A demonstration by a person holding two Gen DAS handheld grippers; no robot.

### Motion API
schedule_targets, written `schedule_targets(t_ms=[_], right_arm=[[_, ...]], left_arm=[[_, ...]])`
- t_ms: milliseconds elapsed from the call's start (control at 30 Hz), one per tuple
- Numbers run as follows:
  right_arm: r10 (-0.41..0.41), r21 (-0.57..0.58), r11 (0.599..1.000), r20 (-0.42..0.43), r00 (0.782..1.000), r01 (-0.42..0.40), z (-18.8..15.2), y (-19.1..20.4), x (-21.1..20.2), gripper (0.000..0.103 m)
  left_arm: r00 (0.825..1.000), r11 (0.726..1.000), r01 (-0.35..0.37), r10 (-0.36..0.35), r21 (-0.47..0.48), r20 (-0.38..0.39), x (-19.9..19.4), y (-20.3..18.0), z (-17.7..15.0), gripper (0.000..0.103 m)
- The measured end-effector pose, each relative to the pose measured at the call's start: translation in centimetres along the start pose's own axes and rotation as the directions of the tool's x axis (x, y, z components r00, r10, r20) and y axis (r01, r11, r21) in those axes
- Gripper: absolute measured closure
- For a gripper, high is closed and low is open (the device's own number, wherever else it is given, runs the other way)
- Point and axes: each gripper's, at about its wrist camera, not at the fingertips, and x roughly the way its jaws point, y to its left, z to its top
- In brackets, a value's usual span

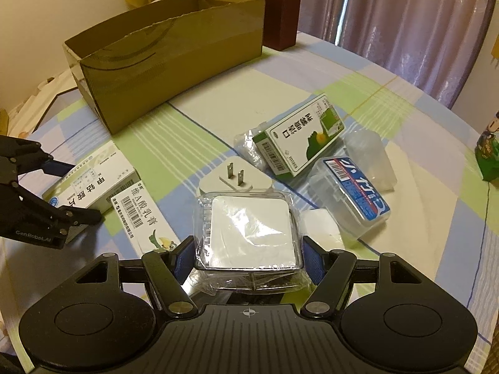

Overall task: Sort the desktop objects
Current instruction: 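Lift and carry the medicine box and clear package over the cardboard box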

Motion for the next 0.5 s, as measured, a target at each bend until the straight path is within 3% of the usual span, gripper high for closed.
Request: schedule_targets(t_ms=[500], right_arm=[[0.007,0.016,1.000,0.057,0.998,-0.008,0.6,-0.1,-2.3,0.034]], left_arm=[[0.997,1.000,-0.025,0.026,-0.011,0.077,-3.9,0.0,2.0,0.036]])
